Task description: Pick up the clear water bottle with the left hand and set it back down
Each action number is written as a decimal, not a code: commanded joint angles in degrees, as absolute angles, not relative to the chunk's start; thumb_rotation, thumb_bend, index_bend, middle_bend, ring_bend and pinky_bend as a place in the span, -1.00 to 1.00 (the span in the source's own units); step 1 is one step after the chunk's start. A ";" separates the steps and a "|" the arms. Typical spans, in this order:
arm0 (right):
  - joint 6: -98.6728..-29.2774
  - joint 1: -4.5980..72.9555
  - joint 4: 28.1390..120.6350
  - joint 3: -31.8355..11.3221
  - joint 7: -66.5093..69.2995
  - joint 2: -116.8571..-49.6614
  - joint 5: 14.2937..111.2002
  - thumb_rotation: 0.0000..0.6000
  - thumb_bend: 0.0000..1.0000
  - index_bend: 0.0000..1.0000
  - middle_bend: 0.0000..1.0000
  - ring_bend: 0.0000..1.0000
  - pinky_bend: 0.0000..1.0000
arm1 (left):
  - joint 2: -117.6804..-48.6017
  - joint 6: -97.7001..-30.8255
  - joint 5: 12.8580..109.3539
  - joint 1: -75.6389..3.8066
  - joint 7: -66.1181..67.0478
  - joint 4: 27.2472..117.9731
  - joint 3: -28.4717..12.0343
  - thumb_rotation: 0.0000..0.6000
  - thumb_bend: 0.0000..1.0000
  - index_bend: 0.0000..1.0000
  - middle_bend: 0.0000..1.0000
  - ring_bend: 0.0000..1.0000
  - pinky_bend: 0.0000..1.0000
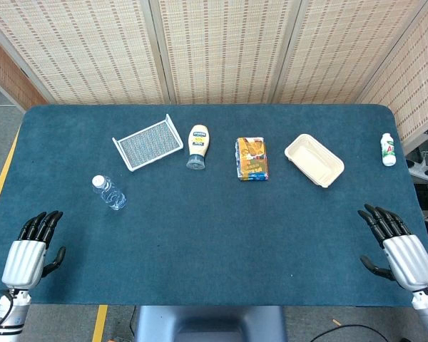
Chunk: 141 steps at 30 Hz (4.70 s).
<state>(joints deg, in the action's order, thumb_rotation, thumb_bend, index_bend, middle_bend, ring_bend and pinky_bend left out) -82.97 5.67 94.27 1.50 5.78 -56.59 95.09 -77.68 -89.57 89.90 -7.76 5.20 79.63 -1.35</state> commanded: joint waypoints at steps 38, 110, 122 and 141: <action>-92.04 4.79 88.43 0.21 13.55 -60.15 98.64 1.00 -0.74 -1.00 -1.00 -1.00 -0.81 | -85.15 -67.29 68.41 -20.92 -0.02 81.84 -14.90 1.00 -0.19 -1.00 -1.00 -0.98 -0.74; -88.54 5.71 90.55 0.27 13.18 -59.11 96.45 1.00 -0.74 -1.00 -1.00 -1.00 -0.77 | -106.03 -71.94 67.11 -25.61 -25.75 65.45 -21.83 1.00 -0.11 -0.12 0.14 -0.01 -0.47; -87.70 5.89 90.89 0.46 12.79 -58.90 96.20 1.00 -0.74 -1.00 -1.00 -1.00 -0.77 | -103.40 -84.37 77.49 -25.69 -16.96 62.08 -19.91 1.00 0.04 0.05 0.28 0.12 -0.31; -86.61 6.04 91.72 0.87 12.18 -58.42 96.01 1.00 -0.74 -1.00 -1.00 -1.00 -0.76 | -92.53 -81.69 80.70 -25.31 -29.17 75.23 -14.62 1.00 0.26 0.34 0.45 0.24 0.16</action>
<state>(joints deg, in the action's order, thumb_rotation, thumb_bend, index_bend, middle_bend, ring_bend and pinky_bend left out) -86.63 6.04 91.71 0.86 12.19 -58.43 96.02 -95.80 -86.88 88.26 -26.63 -4.85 60.08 -11.75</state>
